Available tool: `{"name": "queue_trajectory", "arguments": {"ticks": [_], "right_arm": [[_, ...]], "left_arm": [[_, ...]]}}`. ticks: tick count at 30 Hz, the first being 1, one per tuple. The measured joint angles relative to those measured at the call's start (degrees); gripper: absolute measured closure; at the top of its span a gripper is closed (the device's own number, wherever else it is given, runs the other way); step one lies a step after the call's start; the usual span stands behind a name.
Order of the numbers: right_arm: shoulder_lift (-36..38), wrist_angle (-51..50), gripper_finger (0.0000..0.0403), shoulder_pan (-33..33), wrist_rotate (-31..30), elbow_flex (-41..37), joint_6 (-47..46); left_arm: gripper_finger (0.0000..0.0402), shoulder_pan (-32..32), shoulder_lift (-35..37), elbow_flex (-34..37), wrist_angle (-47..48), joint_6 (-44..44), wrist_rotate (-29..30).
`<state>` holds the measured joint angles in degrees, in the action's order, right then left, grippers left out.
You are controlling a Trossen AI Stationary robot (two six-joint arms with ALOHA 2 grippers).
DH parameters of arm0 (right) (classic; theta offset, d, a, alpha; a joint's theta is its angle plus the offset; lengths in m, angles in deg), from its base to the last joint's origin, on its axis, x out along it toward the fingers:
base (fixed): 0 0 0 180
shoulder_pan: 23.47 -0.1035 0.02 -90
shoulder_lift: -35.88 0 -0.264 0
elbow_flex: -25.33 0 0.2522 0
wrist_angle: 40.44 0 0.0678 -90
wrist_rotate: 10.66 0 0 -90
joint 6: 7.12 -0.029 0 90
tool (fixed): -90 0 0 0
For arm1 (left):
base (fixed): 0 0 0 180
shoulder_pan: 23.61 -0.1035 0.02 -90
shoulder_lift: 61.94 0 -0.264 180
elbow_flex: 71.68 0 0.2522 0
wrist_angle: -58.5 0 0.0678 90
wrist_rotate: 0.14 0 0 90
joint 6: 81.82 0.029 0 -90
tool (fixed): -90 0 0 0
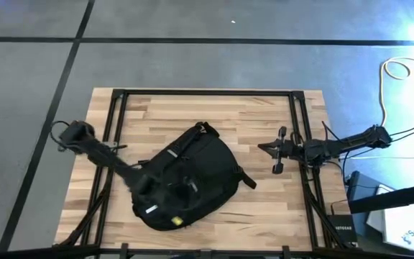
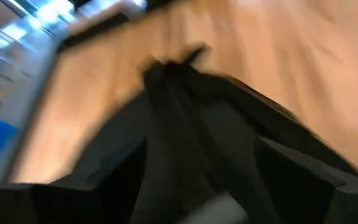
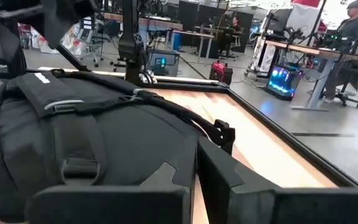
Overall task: Unpack backpack
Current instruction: Open the black backpack
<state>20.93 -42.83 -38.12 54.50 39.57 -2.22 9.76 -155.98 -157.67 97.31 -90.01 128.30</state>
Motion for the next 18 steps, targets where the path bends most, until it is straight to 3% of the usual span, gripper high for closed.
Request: {"name": "queue_trajectory", "arguments": {"ticks": [5, 9, 14, 18], "right_arm": [[-5.8, 8.0, 0.0403, 0.0, 0.0, 0.0, -0.2], [-9.8, 12.6, 0.0403, 0.0, -0.3, 0.0, -0.8], [-13.8, 14.5, 0.0403, 0.0, -0.5, 0.0, -3.6], [-16.2, 14.5, 0.0403, 0.0, -1.1, 0.0, -4.8]], "left_arm": [[0.0121, 4.0, 7.5, -0.1, 15.2, -15.2, -11.8], [0.0121, 5.9, 8.7, -0.1, 28.1, -24.5, -19.5], [0.0121, 6.5, 6.6, 0.7, 34.9, -27.3, -34.1], [0.0121, 9.4, 4.7, 0.7, 37.1, -21.1, -38.2]]}}
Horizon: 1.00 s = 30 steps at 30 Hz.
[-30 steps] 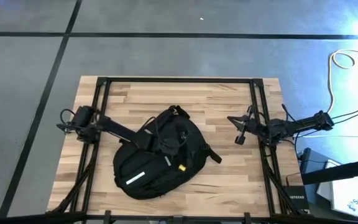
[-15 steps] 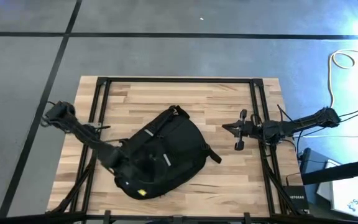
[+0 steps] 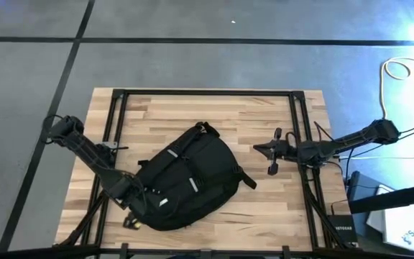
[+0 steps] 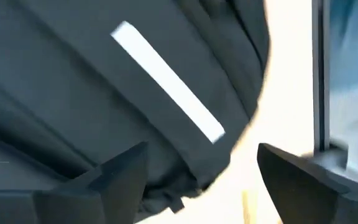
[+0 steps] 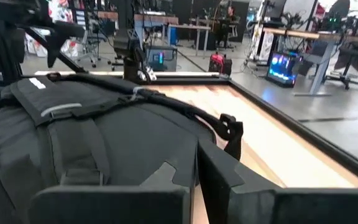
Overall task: Unpack backpack
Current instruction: Open the black backpack
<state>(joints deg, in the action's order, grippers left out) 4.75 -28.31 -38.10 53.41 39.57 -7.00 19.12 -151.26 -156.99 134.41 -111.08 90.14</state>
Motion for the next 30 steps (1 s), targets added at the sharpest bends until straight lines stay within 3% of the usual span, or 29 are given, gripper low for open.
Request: {"name": "queue_trajectory", "arguments": {"ticks": [6, 15, 22, 30], "right_arm": [[-1.6, 1.1, 0.0403, 0.0, 0.0, 0.0, -0.5], [-1.6, 3.9, 0.0403, 0.0, 0.0, 0.0, 0.3], [-1.7, 4.0, 0.0403, 0.0, 0.0, 0.0, 0.3], [-1.7, 4.0, 0.0403, 0.0, -0.1, 0.0, 0.3]], "left_arm": [[0.0121, 6.0, -2.3, 0.0, 0.5, 6.4, -3.4], [0.0121, 7.1, -8.0, 0.0, 5.2, 17.0, 8.5], [0.0121, 6.7, -11.0, 0.0, 4.9, 21.4, 8.1], [0.0121, 6.8, -11.2, 0.0, 9.0, 25.4, 14.1]]}}
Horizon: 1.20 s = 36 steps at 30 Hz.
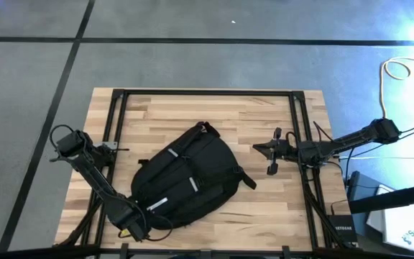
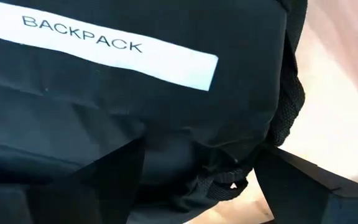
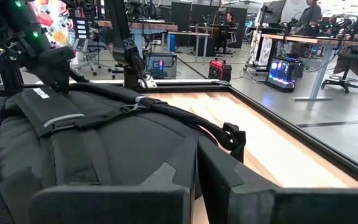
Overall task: Unpack backpack
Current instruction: Open the black backpack
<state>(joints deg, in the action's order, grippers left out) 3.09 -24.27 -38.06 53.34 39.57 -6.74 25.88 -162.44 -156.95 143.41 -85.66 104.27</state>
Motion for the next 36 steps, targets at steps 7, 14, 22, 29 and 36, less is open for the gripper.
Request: {"name": "queue_trajectory", "arguments": {"ticks": [7, 14, 22, 29, 36], "right_arm": [[0.0, 0.0, 0.0403, 0.0, 0.0, 0.0, 0.0], [0.0, 0.0, 0.0403, 0.0, 0.0, 0.0, -0.1], [0.0, 0.3, 0.0403, 0.0, -0.1, 0.0, -0.1], [0.0, 0.7, 0.0403, 0.0, 5.2, 0.6, -2.0], [-0.4, 2.0, 0.0403, -0.1, 20.8, 6.5, -5.2]], "left_arm": [[0.0121, 0.0, 0.0, 4.3, -5.5, -0.1, -0.9], [0.0132, -0.1, 0.0, 6.0, -7.1, -1.8, 2.1], [0.0283, -0.4, 0.0, 6.0, -6.7, -6.1, 1.5], [0.0385, -3.1, 0.0, 4.6, -6.8, -16.7, 1.0], [0.0384, -9.1, 0.0, -3.7, -7.7, -20.5, 7.3]]}}
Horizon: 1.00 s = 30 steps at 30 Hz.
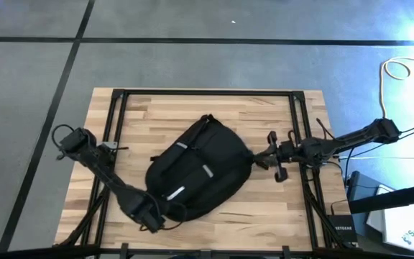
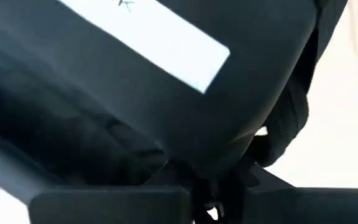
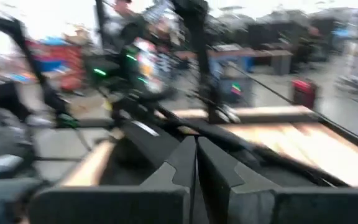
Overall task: Unpack backpack
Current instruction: Open the black backpack
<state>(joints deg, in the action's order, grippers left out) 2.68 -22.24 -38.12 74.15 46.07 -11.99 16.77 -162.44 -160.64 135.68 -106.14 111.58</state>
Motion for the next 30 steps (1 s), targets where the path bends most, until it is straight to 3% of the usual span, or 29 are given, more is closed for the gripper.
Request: {"name": "queue_trajectory", "arguments": {"ticks": [6, 10, 16, 21, 27, 30], "right_arm": [[-4.9, 6.1, 0.0403, -1.1, 11.1, 5.5, 0.6], [-11.7, 7.5, 0.0403, -6.7, 12.7, 9.9, 5.9], [-24.5, 6.9, 0.0403, -14.8, 5.8, 16.8, 13.9], [-33.3, 7.2, 0.0403, -22.9, -1.1, 20.7, 25.6], [-35.1, 7.1, 0.0403, -31.7, -3.8, 24.4, 31.1], [-35.2, 6.2, 0.0403, -35.1, -9.6, 25.3, 32.4]], "left_arm": [[0.0386, -7.9, 0.0, -4.7, -4.6, -2.4, 3.3], [0.0387, -13.1, 0.0, -4.7, -14.2, -2.4, 3.1], [0.0380, -16.5, 0.0, -4.7, -32.4, 4.5, 4.6], [0.0378, -18.3, 0.0, -4.7, -39.7, 5.1, 4.2], [0.0376, -21.4, 0.0, -4.7, -48.4, -0.3, -3.2], [0.0376, -22.3, 0.0, -4.7, -53.8, 2.4, -5.4]]}}
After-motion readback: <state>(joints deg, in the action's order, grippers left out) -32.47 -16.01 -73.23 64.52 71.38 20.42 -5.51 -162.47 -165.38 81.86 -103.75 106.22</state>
